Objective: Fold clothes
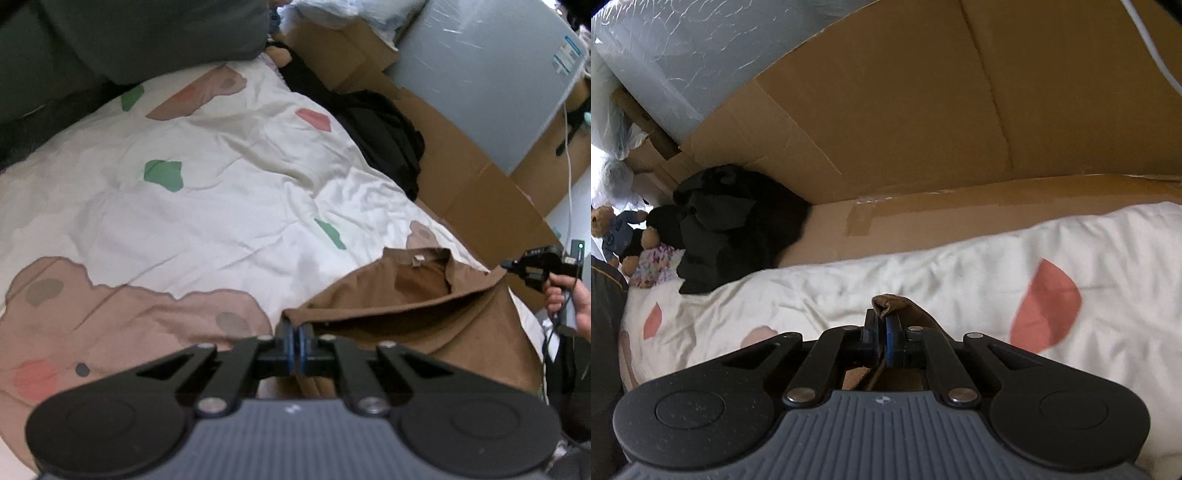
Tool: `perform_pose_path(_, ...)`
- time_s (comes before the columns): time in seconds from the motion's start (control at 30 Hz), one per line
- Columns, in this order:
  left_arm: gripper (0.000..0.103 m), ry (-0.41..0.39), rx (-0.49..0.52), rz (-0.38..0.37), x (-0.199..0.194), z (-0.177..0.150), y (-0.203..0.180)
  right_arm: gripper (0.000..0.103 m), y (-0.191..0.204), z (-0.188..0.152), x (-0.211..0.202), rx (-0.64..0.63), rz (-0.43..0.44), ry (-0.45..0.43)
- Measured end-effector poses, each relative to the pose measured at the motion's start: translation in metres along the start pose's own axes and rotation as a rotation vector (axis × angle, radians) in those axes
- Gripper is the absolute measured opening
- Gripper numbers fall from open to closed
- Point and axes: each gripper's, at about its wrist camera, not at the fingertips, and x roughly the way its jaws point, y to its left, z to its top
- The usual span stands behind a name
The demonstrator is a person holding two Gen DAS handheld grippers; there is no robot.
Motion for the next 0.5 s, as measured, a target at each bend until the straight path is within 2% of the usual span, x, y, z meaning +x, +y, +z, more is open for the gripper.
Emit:
perform_pose_path(0.23, 0.003, 0.003, -0.149, -0.002, 0.007, 0.010, 0.018, 0.003, 0.012, 0.009, 0.019, 0.012, -0.009, 0.011)
perform_pose_path(0.5, 0.003, 0.023, -0.188, -0.007, 0.021, 0.018, 0.027, 0.003, 0.012, 0.012, 0.042, 0.018, -0.049, 0.035)
